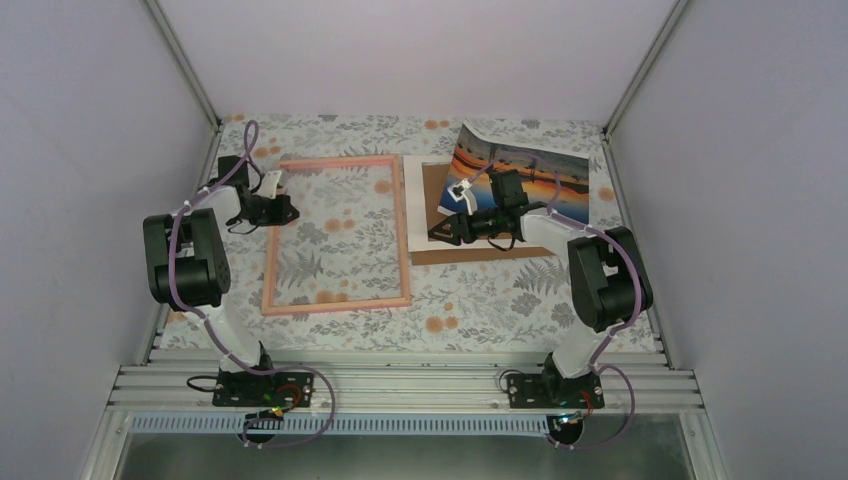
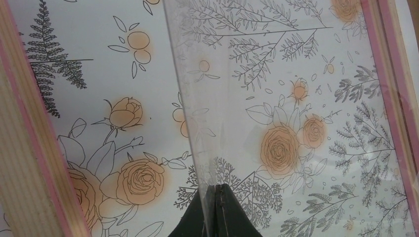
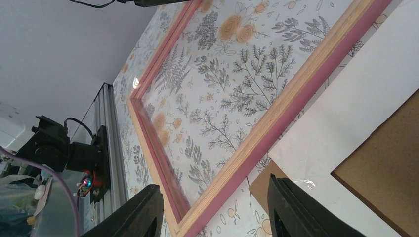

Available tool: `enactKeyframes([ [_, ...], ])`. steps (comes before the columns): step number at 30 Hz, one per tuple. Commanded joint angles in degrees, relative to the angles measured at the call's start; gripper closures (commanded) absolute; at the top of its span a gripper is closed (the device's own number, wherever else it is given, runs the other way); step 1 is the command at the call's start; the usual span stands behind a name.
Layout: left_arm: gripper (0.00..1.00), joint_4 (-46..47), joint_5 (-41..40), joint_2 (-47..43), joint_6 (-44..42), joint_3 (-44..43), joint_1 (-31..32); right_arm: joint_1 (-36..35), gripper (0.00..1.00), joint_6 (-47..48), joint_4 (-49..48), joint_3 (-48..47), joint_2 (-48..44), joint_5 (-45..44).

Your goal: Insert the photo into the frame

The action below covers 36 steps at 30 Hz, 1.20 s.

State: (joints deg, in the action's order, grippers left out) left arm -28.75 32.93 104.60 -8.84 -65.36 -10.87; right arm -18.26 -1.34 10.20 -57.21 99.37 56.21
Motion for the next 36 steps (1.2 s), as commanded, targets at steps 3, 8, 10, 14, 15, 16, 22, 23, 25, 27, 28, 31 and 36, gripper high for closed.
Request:
enactKeyframes([
  [3,0.98,-1.39,-1.34,-2.17,-1.91,-0.58,-0.72,0.41,0.47,0.49,-1.45,1.14,-0.71,0.02],
  [8,0.98,-1.31,-1.54,-2.27,-1.88,-0.44,-1.37,0.36,0.47,0.37,-1.67,1.13,-0.70,-0.12],
  [10,0.98,-1.31,-1.64,-2.24,-1.80,-0.40,-1.51,0.37,0.46,0.33,-1.75,1.14,-0.68,-0.22],
  [14,0.98,-1.39,-1.48,-1.82,-1.84,-0.33,-1.61,0.41,0.47,0.20,-1.82,1.18,-0.69,-0.13],
  [15,0.97,-1.39,-1.39,-1.77,-1.87,-0.25,-1.61,0.42,0.47,0.25,-1.84,1.23,-0.72,-0.17],
  [16,0.98,-1.33,-1.18,-1.77,-1.83,-0.11,-1.61,0.42,0.47,0.21,-1.85,1.21,-0.75,-0.14],
  [22,0.98,-0.74,-0.13,-1.33,-1.22,0.64,-1.56,0.38,0.47,0.15,-2.18,1.45,-0.73,0.08],
  [23,0.98,-0.58,0.06,-1.25,-1.10,0.80,-1.60,0.37,0.47,0.11,-2.27,1.53,-0.76,0.13],
  [25,0.98,-0.28,0.53,-0.96,-0.66,0.77,-1.61,0.34,0.47,-0.08,-2.64,1.79,-0.71,0.20],
  [27,0.98,-0.04,1.26,-0.63,-0.29,0.73,-1.61,0.31,0.47,-0.39,-3.17,2.05,-0.57,0.36],
  [28,0.98,0.12,1.59,-0.31,-0.03,0.73,-1.61,0.33,0.47,-0.53,-3.38,2.24,-0.47,0.49],
  [31,0.98,0.79,3.07,0.36,0.67,0.68,-1.53,0.23,0.47,-1.04,-3.92,2.22,0.06,0.89],
  [36,0.98,2.61,4.95,2.10,2.31,0.73,-1.31,-0.47,0.47,-1.74,-4.91,2.14,1.60,1.52],
])
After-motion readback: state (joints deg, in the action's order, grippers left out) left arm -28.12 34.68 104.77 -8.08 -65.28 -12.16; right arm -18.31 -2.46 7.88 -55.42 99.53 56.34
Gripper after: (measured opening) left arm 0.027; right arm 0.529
